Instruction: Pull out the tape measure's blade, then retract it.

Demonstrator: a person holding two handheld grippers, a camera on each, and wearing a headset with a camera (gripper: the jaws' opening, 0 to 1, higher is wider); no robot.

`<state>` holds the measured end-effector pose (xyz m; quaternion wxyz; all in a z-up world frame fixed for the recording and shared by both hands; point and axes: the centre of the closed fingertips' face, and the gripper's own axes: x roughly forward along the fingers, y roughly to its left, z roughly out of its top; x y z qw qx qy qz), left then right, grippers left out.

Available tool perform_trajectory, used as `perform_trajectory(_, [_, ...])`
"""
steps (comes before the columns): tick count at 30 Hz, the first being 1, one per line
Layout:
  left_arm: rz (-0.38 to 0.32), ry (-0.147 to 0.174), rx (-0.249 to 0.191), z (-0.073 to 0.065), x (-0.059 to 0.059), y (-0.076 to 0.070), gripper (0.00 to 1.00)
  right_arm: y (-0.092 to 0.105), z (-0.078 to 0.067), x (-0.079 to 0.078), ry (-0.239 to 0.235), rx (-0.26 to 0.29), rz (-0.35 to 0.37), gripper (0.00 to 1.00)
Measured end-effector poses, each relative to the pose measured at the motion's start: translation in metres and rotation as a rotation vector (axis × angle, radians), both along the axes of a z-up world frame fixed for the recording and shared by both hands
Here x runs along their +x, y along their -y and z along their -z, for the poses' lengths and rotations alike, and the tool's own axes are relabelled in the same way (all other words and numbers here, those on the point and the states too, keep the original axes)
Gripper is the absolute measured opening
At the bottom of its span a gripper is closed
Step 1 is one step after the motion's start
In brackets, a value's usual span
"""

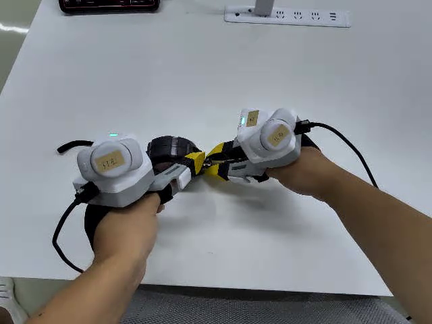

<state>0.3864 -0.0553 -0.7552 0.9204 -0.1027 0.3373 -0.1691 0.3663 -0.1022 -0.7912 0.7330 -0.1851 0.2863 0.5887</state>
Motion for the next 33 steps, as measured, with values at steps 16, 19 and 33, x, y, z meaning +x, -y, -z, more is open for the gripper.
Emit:
perform_trajectory(16, [0.036, 0.011, 0.008, -0.0001, -0.0001, 0.0021, 0.58, -0.0008, -0.0009, -0.0021, 0.015, -0.007, 0.01, 0.2])
perform_trajectory(19, [0.039, 0.011, 0.013, 0.0003, -0.0004, 0.0021, 0.58, -0.0004, -0.0013, -0.0021, 0.012, -0.005, 0.015, 0.2])
perform_trajectory(33, [0.06, 0.031, 0.021, -0.0001, -0.0019, 0.0005, 0.6, 0.0055, -0.0044, -0.0016, 0.001, 0.005, 0.049, 0.24])
